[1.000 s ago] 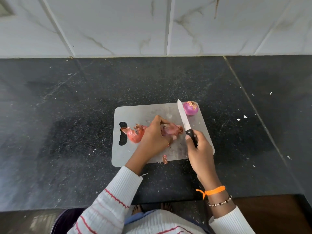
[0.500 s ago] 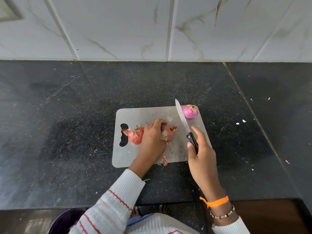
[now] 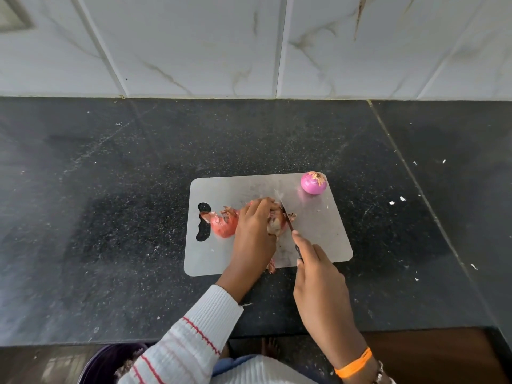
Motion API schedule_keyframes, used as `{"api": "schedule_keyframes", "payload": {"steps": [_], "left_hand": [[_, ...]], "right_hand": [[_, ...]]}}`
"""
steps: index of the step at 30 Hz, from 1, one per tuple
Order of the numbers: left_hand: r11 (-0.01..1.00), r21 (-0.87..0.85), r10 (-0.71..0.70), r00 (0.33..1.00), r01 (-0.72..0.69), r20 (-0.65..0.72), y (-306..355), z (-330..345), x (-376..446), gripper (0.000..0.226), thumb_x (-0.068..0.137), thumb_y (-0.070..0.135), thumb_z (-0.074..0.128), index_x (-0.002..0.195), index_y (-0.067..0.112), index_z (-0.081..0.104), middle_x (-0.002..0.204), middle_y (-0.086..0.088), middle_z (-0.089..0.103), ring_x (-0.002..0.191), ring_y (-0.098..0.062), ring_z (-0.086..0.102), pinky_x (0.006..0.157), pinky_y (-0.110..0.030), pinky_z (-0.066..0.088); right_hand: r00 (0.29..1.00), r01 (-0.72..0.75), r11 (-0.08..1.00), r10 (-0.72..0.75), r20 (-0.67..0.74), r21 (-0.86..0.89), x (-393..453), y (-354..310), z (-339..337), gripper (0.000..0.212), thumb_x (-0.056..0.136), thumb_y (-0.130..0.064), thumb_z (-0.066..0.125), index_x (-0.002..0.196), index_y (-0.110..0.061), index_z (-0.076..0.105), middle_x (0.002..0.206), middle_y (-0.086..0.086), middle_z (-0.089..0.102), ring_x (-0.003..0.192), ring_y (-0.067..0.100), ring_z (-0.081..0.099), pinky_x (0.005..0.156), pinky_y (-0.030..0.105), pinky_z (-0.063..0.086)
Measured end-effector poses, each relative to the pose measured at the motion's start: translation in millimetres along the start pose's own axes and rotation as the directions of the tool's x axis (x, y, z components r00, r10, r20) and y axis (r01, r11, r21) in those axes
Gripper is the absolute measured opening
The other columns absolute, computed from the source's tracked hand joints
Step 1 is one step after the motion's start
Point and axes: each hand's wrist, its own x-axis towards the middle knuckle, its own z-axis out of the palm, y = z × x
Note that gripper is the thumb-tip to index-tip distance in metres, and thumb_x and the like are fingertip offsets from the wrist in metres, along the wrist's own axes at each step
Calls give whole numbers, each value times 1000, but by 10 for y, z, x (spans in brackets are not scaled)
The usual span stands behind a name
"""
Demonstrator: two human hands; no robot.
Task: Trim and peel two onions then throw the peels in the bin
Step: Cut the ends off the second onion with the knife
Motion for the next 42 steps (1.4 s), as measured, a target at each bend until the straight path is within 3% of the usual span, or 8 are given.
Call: {"api": "schedule_keyframes", "payload": {"steps": [11, 14, 16, 19, 24, 32, 37, 42], "left_hand": [[994, -96, -47, 998, 44, -29, -51, -76, -8, 50, 64, 1, 76, 107, 13, 53, 110, 1, 57, 103, -17, 52, 85, -21, 36], [981, -173, -86, 996, 85, 2, -40, -119, -17, 53, 61, -1, 76, 107, 13, 52, 111, 2, 56, 104, -13, 51, 87, -17, 38], [978, -197, -67, 998, 68, 13, -47, -149, -9, 53, 62, -1, 76, 107, 13, 52, 111, 5, 55, 105, -10, 51, 87, -12, 38], [970, -244, 16, 1000, -9, 26, -22, -189, 1, 49, 64, 3, 77, 105, 14, 53, 109, 9, 54, 105, -6, 50, 90, -12, 39], [969, -227, 113, 993, -102, 36, 51, -187, -45, 53, 69, 11, 75, 117, 15, 53, 111, 3, 57, 107, -11, 52, 94, -21, 40], [981, -141, 141, 989, -134, 42, 13, -178, -65, 52, 70, 15, 77, 119, 12, 60, 119, -2, 50, 113, -9, 47, 98, -6, 31], [985, -134, 119, 992, -111, 51, 18, -172, -99, 56, 68, 11, 76, 120, 13, 58, 122, -1, 54, 113, -11, 48, 96, -4, 28], [983, -165, 88, 994, -76, 67, 52, -191, -120, 58, 65, 12, 77, 120, 14, 58, 119, 1, 59, 110, -12, 51, 94, -12, 34]], "right_hand": [[1000, -10, 999, 9, 4, 42, 181, 236, 196, 49, 93, -7, 47, 137, -26, 38, 123, 0, 55, 108, 24, 58, 86, 44, 52], [996, -32, 962, 54, -74, 270, 279, 327, 230, 43, 92, -5, 49, 131, -21, 46, 120, -4, 58, 108, 13, 56, 88, 26, 46], [979, -137, 858, 192, -63, 495, 373, 349, 217, 37, 92, -10, 53, 126, -22, 50, 114, -11, 57, 104, 6, 52, 86, 19, 40], [940, -258, 634, 340, 37, 729, 556, 351, 182, 9, 89, -28, 59, 98, -25, 61, 82, -8, 59, 73, 11, 54, 65, 31, 45], [927, -344, 425, 299, 229, 838, 827, 256, 73, 24, 85, -30, 65, 88, -7, 59, 59, -4, 39, 47, 4, 34, 39, 16, 28], [926, -349, 428, 291, 239, 834, 844, 192, 114, 3, 84, -10, 65, 87, -12, 65, 64, -2, 57, 43, 1, 46, 37, 14, 32], [961, -239, 615, 259, 94, 752, 842, 189, 122, 10, 81, -13, 69, 81, -22, 65, 77, -2, 68, 73, 9, 63, 61, 22, 47], [973, -223, 684, 205, 110, 694, 849, 272, 120, 7, 82, -16, 68, 86, -21, 67, 77, -5, 67, 77, 11, 63, 61, 24, 44]]}}
